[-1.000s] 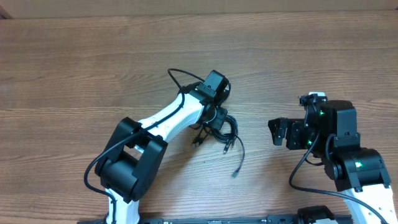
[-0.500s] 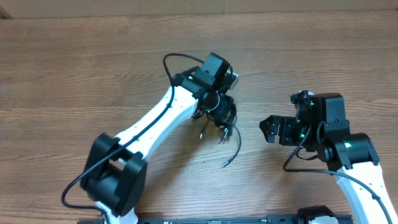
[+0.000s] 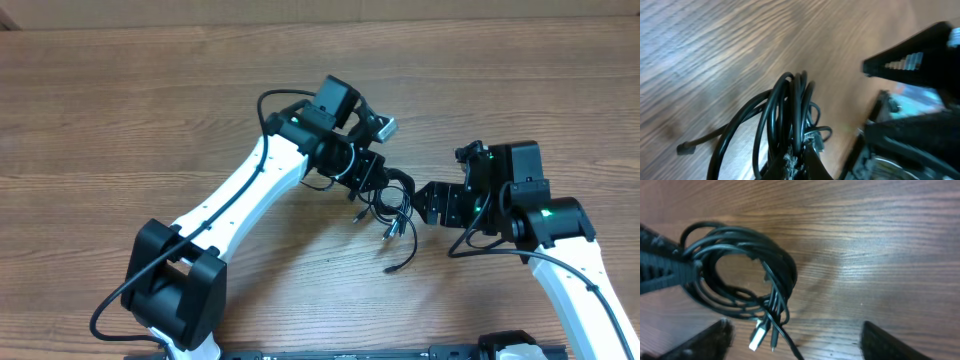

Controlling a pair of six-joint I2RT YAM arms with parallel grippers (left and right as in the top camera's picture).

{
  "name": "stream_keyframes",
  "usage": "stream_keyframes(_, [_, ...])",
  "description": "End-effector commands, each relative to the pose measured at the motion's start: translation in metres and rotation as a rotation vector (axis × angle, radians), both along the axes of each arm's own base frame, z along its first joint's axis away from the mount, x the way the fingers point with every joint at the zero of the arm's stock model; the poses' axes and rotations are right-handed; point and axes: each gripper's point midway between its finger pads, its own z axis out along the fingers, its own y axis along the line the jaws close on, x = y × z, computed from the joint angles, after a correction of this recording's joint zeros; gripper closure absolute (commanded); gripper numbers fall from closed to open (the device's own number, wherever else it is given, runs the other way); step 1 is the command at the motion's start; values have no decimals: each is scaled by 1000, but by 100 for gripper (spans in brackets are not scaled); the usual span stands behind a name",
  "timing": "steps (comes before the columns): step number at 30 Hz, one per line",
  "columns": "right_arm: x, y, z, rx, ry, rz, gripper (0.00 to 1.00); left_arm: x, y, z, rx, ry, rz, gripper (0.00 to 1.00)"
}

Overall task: Untangle cables
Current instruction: 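Grasp the cable bundle with the left gripper and lift it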

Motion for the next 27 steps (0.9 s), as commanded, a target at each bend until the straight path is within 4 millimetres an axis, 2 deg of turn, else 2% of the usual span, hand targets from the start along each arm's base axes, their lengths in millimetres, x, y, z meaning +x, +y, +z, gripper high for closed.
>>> stream_keyframes(1, [12, 3, 10, 13, -39, 5, 26, -11, -10, 37, -177, 42, -74, 96])
stream_keyframes(5, [14, 4, 5, 12, -24, 6, 29, -13, -12, 40, -198, 51, -85, 96])
stream_keyframes(10, [11, 14, 1, 67, 14, 36, 33, -11, -13, 40, -196, 37, -83, 96])
stream_keyframes(16, [12, 14, -15, 59, 74, 34, 42, -11, -13, 40, -196, 44, -77, 96])
stream_keyframes(18, [12, 14, -24, 56, 108, 33, 53, -11, -13, 40, -198, 44, -77, 96])
stream_keyframes(23, [10, 24, -30, 109, 151, 56, 63, -11, -13, 40, -197, 43, -77, 96])
stream_keyframes(27, [12, 24, -30, 111, 145, 57, 83, -10, -13, 40, -192, 40, -74, 96])
